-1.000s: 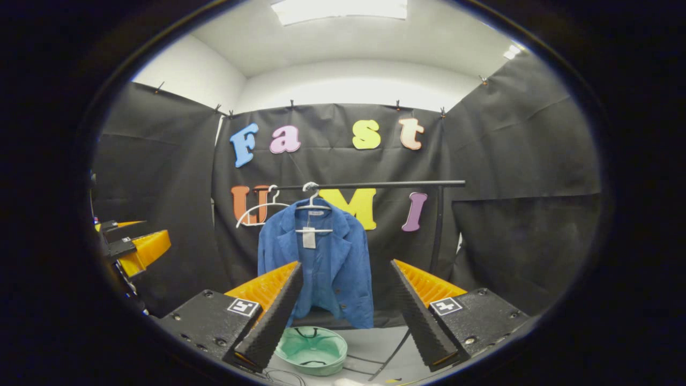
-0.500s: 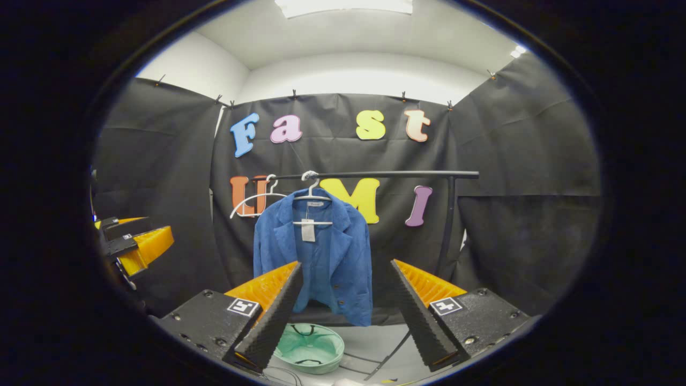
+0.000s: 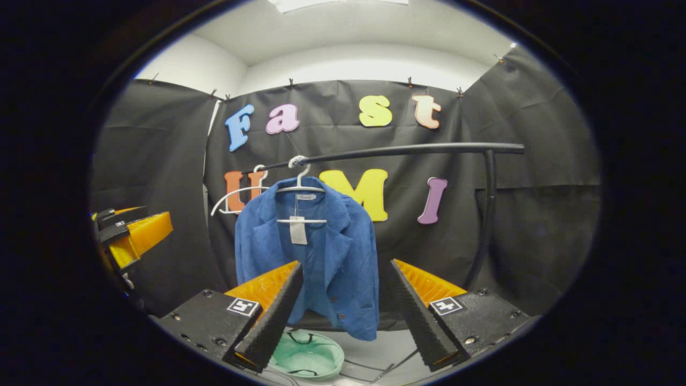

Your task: Grasp the clothes on the hanger with both hands and then place them into the laundry hamper below.

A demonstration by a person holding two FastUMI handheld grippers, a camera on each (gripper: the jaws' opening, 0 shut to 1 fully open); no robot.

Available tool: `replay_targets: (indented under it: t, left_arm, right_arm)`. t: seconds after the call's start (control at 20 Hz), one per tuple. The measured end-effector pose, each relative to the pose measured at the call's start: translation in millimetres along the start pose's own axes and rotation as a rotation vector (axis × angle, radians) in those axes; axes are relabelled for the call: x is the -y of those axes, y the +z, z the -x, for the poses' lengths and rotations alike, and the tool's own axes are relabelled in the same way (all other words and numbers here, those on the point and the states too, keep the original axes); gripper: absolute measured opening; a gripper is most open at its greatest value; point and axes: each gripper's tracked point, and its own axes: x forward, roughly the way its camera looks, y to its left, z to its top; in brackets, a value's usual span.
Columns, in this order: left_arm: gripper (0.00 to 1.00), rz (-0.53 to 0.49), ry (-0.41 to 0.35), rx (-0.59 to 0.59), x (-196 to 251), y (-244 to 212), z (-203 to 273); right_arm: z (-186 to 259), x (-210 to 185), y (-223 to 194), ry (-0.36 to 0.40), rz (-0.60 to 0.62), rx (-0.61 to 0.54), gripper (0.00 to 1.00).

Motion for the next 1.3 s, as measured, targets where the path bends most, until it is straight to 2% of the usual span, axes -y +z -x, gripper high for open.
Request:
replay_targets:
  t: [0.3, 0.5, 0.7, 0.9, 1.2, 1.3]
  left_arm:
    - [0.98, 0.007, 0.035, 0.017, 18, -27, -73]
    - [0.98, 0.026, 0.056, 0.023, 29, -42, -126]
    - [0.96, -0.041, 0.110, 0.010, 29, -61, -175]
    - [0.99, -0.047, 0.136, 0.008, 30, -68, -210]
    - [0.97, -0.057, 0.135, -0.003, 35, -77, -237]
    - [0.96, -0.050, 0.138, -0.023, 35, -86, -242]
  right_arm:
    - [-101, 10, -6, 0.052, 0.036, 0.016, 1.00]
    - [-162, -3, -8, 0.099, 0.058, 0.017, 0.99]
    - [-211, -17, -2, 0.123, 0.058, 0.037, 0.99]
    - [-248, -26, -5, 0.134, 0.049, 0.024, 0.99]
    - [-278, -30, -8, 0.137, 0.009, -0.009, 0.99]
    - [-289, -32, -14, 0.146, 0.001, -0.033, 0.92]
